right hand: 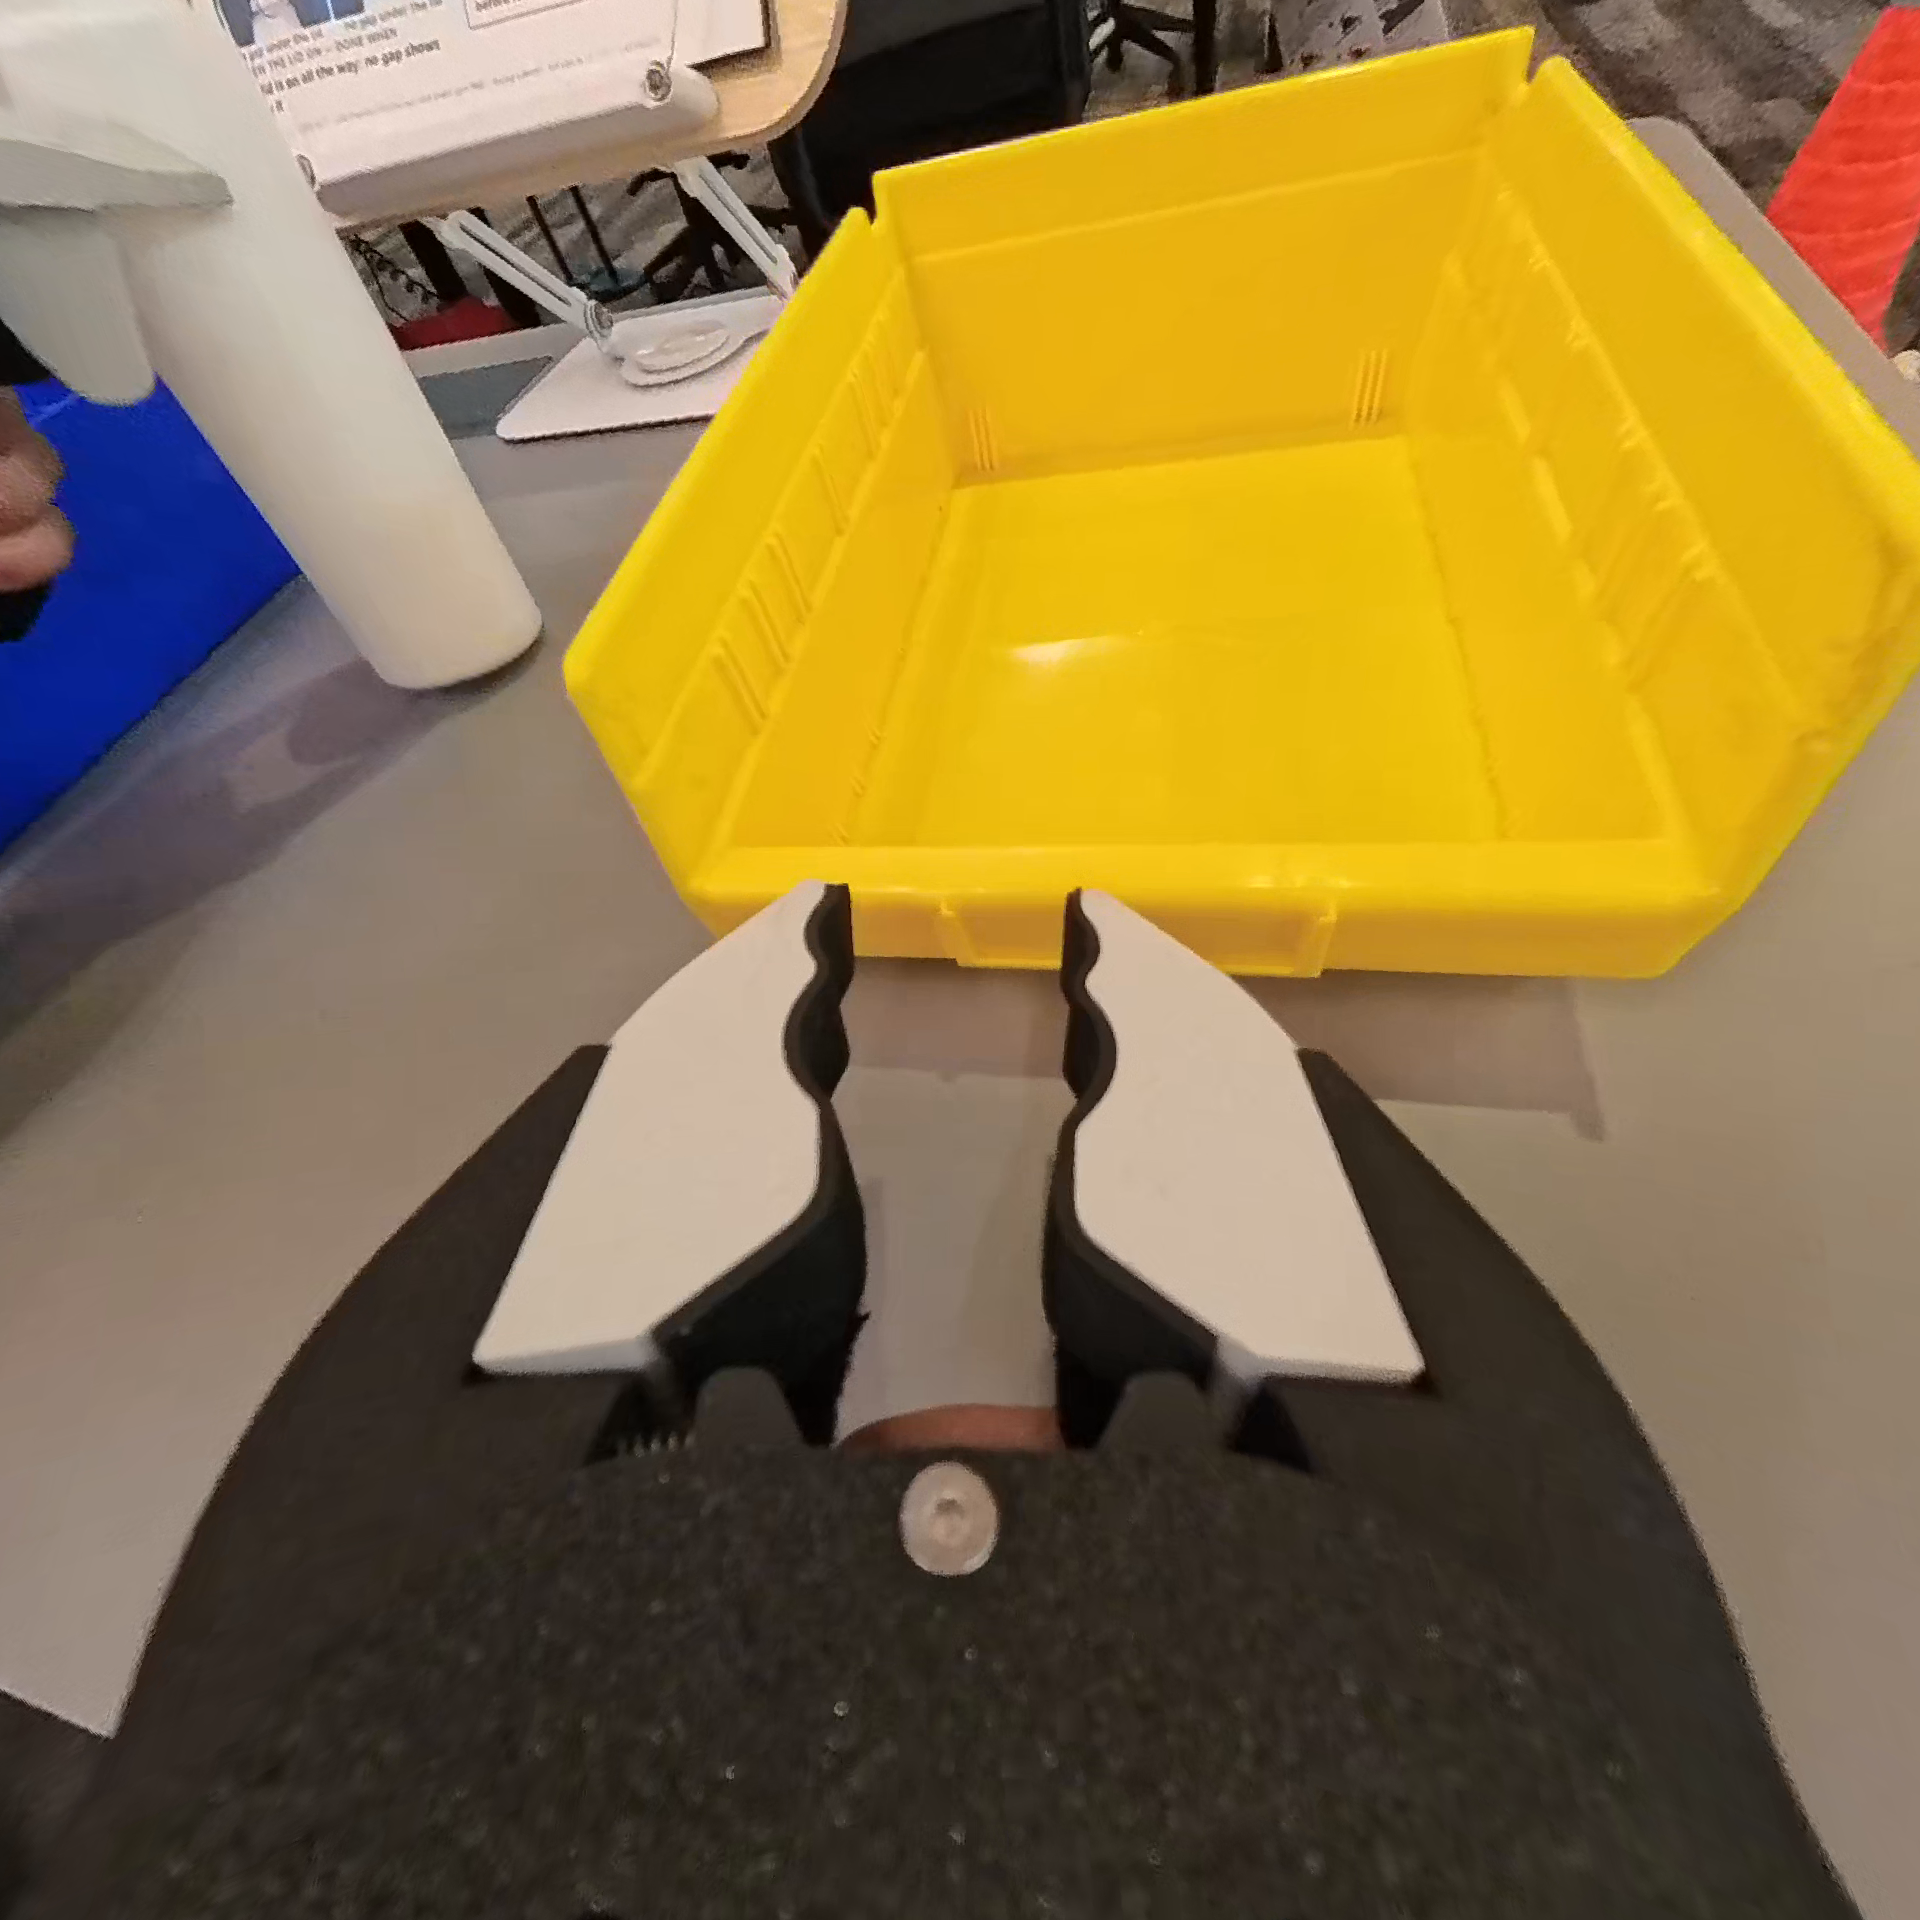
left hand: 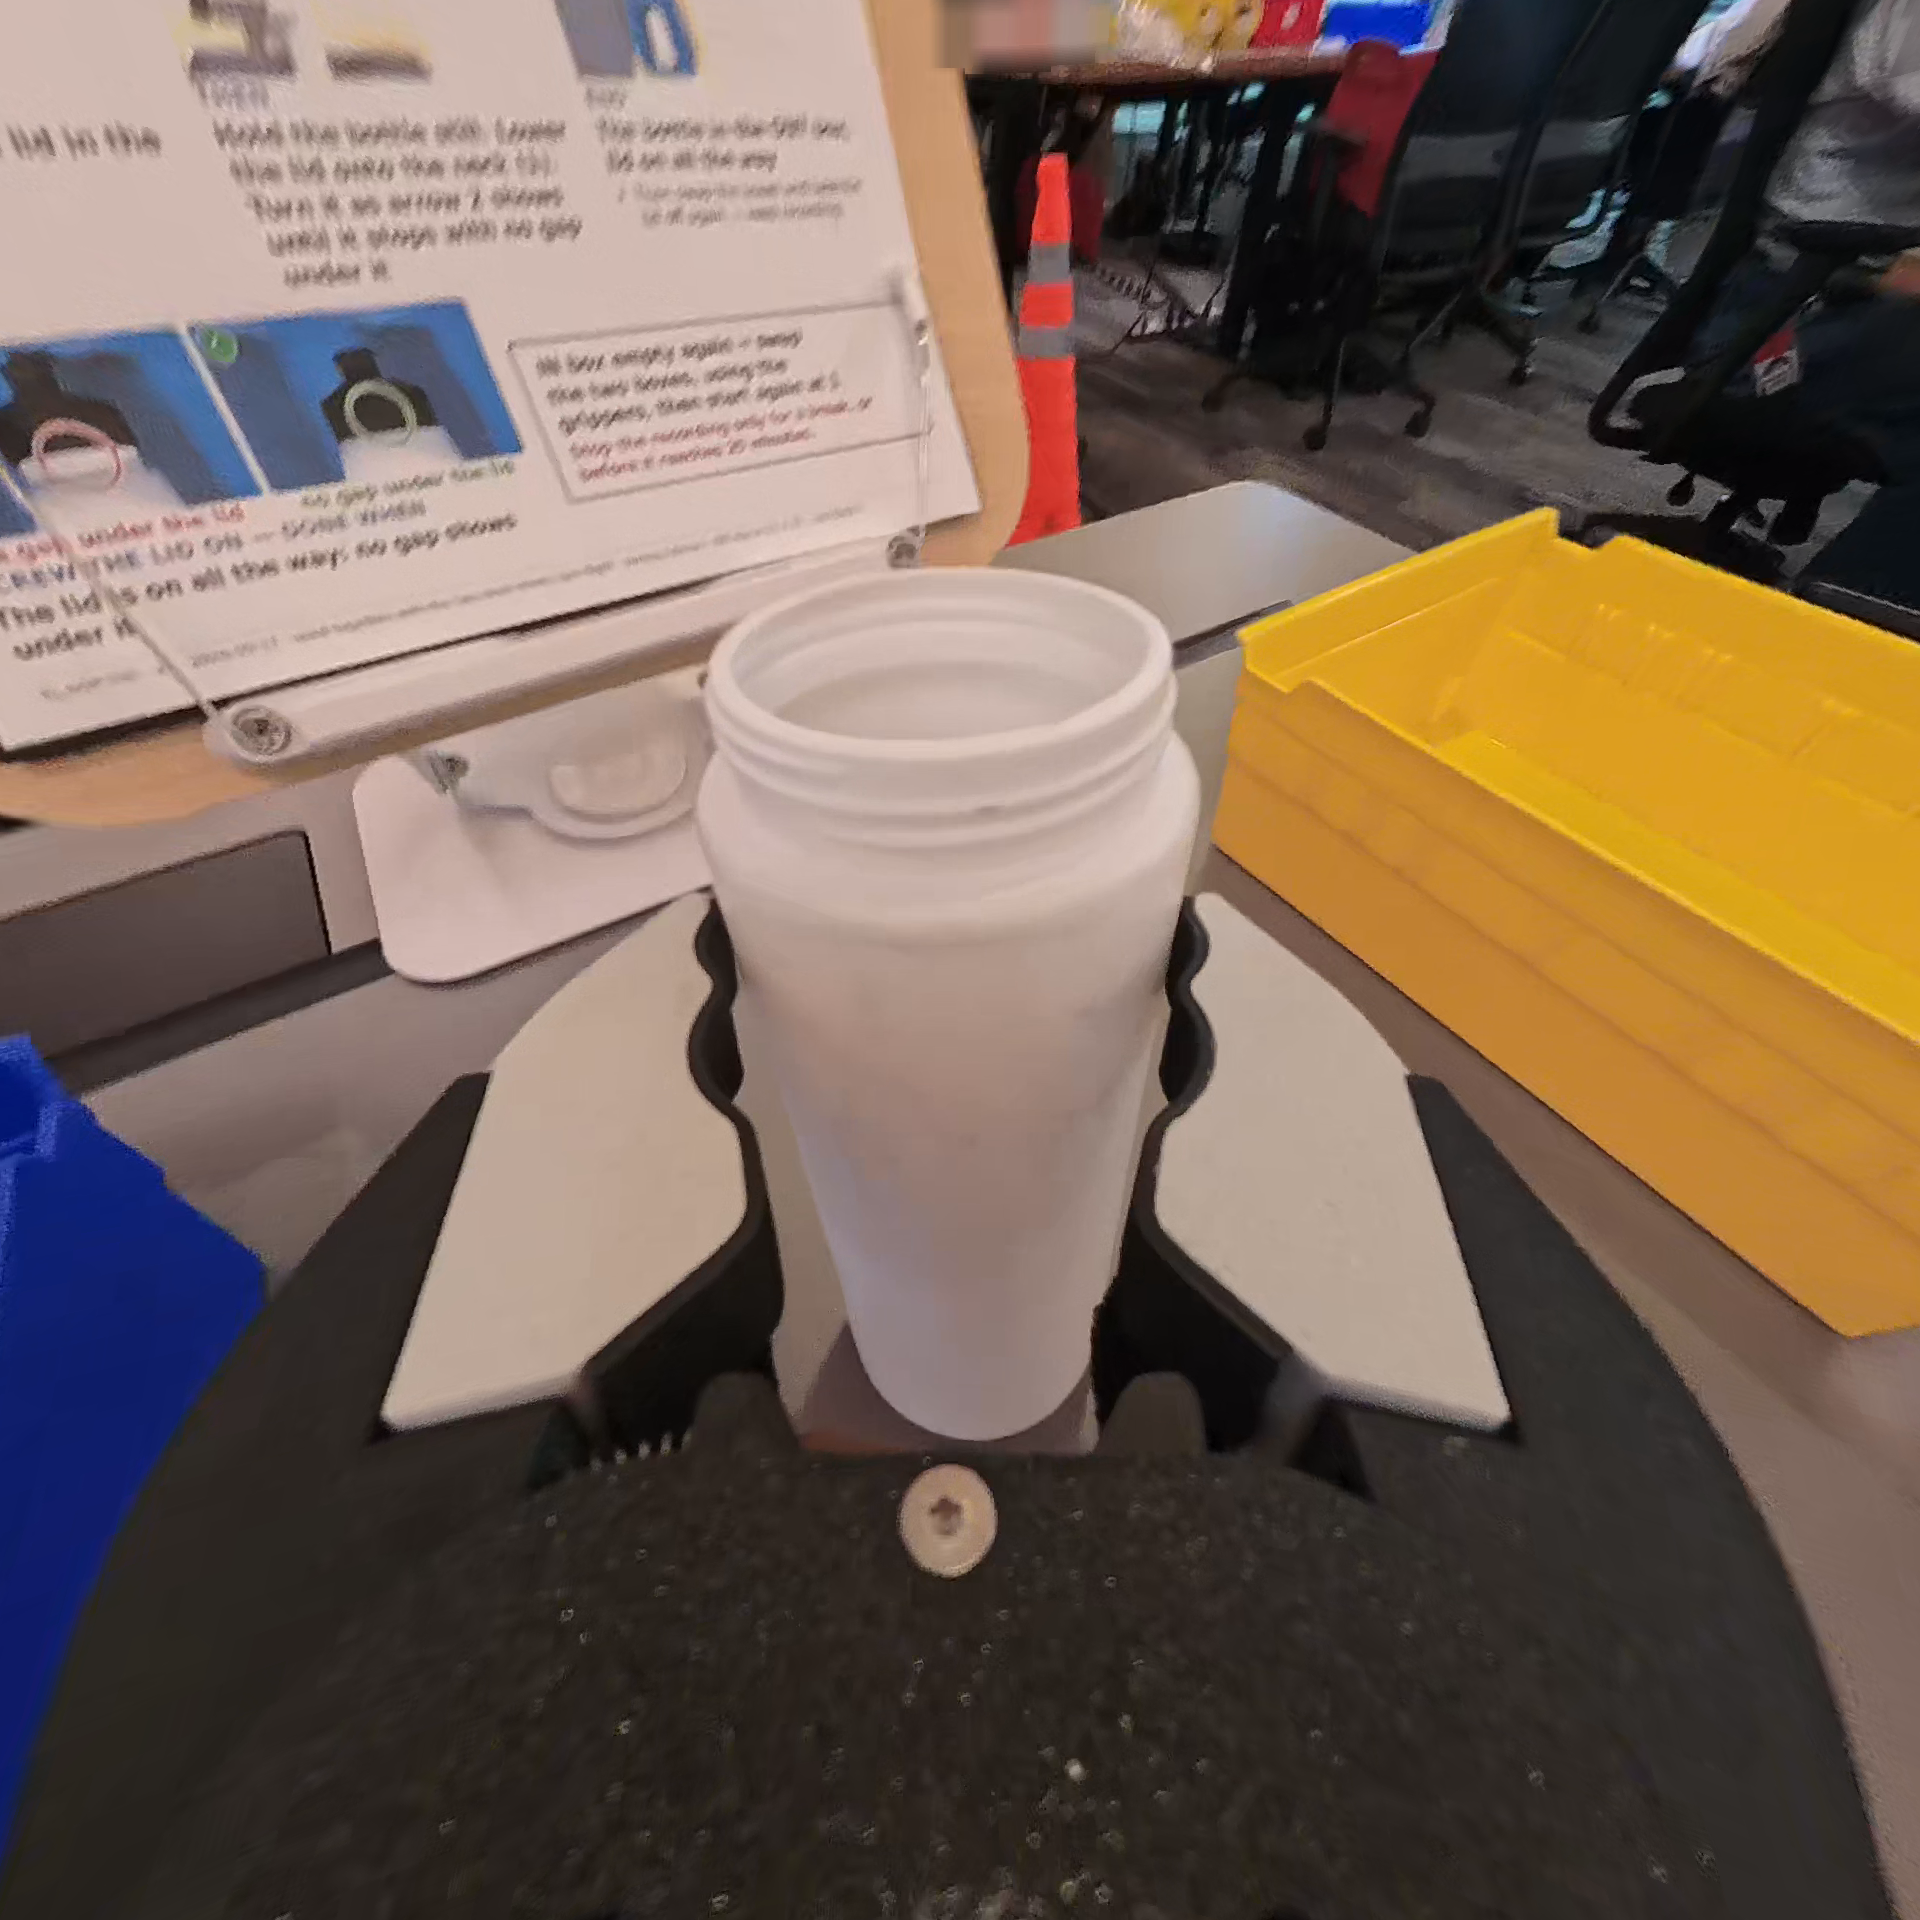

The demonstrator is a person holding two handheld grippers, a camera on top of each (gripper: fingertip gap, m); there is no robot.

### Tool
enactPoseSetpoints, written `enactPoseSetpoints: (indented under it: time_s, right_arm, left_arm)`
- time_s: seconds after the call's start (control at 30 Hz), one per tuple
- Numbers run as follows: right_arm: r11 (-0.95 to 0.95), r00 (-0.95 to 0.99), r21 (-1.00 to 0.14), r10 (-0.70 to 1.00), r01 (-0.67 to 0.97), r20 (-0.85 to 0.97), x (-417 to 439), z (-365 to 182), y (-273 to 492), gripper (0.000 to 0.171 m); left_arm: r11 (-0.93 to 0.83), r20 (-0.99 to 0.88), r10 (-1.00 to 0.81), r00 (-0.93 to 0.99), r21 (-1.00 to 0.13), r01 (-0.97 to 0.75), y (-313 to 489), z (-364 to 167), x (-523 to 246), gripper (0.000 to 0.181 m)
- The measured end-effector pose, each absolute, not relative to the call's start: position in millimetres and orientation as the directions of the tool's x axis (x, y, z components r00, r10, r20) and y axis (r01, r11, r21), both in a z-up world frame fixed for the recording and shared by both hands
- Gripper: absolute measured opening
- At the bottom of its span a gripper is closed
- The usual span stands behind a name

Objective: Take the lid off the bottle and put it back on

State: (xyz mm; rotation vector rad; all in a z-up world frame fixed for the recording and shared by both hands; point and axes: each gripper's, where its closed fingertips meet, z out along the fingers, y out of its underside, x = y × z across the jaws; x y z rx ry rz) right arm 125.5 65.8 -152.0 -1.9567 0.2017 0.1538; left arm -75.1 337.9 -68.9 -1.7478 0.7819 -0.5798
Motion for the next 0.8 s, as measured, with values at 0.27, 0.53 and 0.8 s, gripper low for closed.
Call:
enactPoseSetpoints:
  time_s: [0.27,0.53,0.8]
  right_arm:
    - [-0.389,0.981,-0.901,-0.069,-0.193,-0.180,123,-154,67,0.038]
    - [-0.350,0.990,-0.926,-0.037,-0.143,-0.139,115,-144,67,0.043]
    - [-0.173,0.963,-0.984,0.257,-0.029,-0.074,22,-99,74,0.049]
  left_arm:
    - [-0.089,-0.117,-0.752,0.649,-0.957,-0.276,323,-69,-67,0.080]
    - [-0.090,-0.117,-0.718,0.686,-0.962,-0.259,318,-65,-89,0.085]
    - [-0.299,0.136,-0.807,0.575,-0.934,-0.197,206,-61,-148,0.086]
